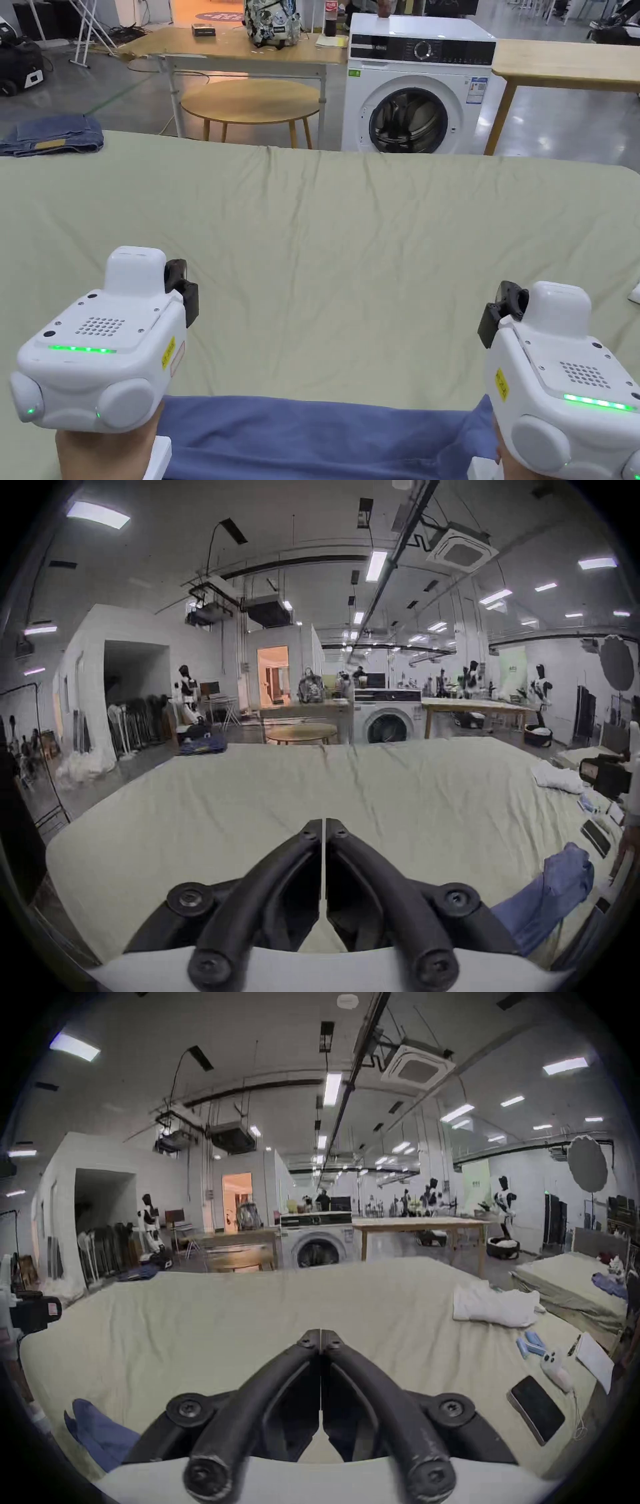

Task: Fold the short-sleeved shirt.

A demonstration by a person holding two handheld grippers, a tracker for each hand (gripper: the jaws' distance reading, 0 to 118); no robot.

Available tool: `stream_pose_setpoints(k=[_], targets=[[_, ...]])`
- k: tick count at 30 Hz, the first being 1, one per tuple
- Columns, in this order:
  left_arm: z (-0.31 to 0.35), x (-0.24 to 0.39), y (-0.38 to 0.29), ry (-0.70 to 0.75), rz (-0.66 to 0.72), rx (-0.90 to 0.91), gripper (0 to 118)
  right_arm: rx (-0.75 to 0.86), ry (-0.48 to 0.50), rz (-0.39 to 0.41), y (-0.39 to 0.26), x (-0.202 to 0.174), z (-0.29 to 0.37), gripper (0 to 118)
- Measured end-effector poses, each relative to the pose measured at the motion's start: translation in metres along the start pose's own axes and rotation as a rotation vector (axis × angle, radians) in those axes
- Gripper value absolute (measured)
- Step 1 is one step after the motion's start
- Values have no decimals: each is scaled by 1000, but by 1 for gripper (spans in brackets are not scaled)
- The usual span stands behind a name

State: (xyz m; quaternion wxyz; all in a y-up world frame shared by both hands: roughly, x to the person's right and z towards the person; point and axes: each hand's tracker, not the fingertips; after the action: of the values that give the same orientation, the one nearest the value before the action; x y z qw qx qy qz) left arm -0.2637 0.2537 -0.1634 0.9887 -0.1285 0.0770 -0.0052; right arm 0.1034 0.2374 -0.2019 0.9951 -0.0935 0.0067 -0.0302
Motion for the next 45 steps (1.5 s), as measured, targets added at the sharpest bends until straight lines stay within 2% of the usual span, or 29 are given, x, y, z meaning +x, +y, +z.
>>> stream_pose_setpoints(k=[3,6,10,13,17,18,21,22,24,27,29,31,34,35,36,37,38,40,42,45], targets=[[-1,-10,0,5,8,-36,0,13,8,20,2,-5,-4,0],[-7,-33,-3,-34,66,-156,0,-3,17,24,3,-6,-9,0],[-19,-76,-16,-104,165,-401,0,-9,22,61,2,-9,-13,0],[-24,-109,-32,-164,186,-503,0,-14,35,86,2,-12,-15,0],[-30,-151,-54,-261,360,-627,0,-26,44,98,-1,-14,-17,0],[-32,-161,-61,-290,397,-663,4,-32,44,99,-2,-14,-18,0],[-34,-174,-79,-340,472,-758,61,-48,50,99,-5,-14,-19,0],[-36,-180,-87,-356,496,-778,71,-51,52,100,-6,-14,-20,0],[-28,-172,-93,-420,551,-808,71,-55,53,99,-7,-13,-20,0],[-46,-194,-128,-457,690,-879,72,-61,56,98,-9,-13,-20,0],[-55,-197,-152,-530,760,-942,72,-67,59,100,-9,-14,-21,0],[-58,-193,-163,-637,842,-896,72,-67,61,103,-11,-14,-22,0],[-63,-189,-170,-661,900,-873,71,-68,61,108,-11,-15,-21,0],[-65,-188,-173,-669,910,-866,66,-69,61,106,-12,-15,-21,0],[-66,-186,-176,-677,909,-859,55,-72,63,104,-12,-16,-22,0],[-68,-183,-177,-672,902,-858,33,-77,64,102,-13,-17,-23,0],[-71,-178,-180,-655,892,-866,19,-81,66,101,-15,-18,-23,0],[-53,-154,-164,-615,878,-885,13,-88,69,101,-17,-20,-24,0],[-48,-152,-162,-624,902,-849,10,-90,72,102,-19,-21,-23,0],[-57,-164,-158,-590,846,-823,9,-84,74,109,-20,-22,-22,0]])
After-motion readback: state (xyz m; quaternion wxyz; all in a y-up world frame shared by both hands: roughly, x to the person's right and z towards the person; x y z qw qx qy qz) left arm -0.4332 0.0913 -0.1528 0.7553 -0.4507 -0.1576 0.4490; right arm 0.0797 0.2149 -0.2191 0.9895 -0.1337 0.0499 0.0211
